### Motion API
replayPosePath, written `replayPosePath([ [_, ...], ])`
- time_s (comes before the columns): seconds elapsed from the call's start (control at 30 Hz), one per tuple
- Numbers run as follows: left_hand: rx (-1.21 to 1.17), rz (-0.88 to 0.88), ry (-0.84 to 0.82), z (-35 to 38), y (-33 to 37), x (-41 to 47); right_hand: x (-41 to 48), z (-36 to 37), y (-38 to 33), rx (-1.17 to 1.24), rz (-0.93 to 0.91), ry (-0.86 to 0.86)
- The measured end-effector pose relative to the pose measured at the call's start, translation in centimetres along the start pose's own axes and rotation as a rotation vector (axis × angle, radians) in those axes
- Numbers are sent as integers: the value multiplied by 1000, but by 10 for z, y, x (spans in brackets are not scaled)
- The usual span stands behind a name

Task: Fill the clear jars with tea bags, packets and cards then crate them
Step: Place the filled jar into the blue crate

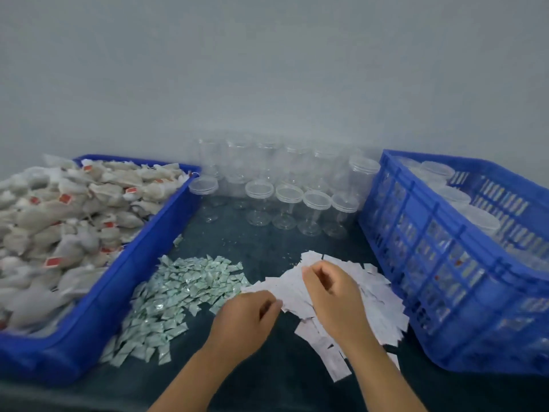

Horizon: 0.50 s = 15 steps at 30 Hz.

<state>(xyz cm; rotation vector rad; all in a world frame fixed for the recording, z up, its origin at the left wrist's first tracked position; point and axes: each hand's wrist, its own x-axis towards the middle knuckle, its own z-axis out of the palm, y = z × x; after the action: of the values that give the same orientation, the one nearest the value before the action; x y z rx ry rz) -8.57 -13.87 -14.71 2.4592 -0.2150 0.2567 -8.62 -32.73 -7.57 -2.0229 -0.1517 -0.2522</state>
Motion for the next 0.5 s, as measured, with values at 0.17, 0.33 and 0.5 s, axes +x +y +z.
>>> replayPosePath([
  [0.17, -20, -146, 102, -5, -40, -24, -21, 89, 36, 103, 152, -14],
  [0.33, -27, -153, 189, -20, -46, -4, -33, 116, 54, 53, 100, -45],
  [0.5, 49, -151, 262, -63, -58, 94, -33, 119, 59, -56, -10, -97],
])
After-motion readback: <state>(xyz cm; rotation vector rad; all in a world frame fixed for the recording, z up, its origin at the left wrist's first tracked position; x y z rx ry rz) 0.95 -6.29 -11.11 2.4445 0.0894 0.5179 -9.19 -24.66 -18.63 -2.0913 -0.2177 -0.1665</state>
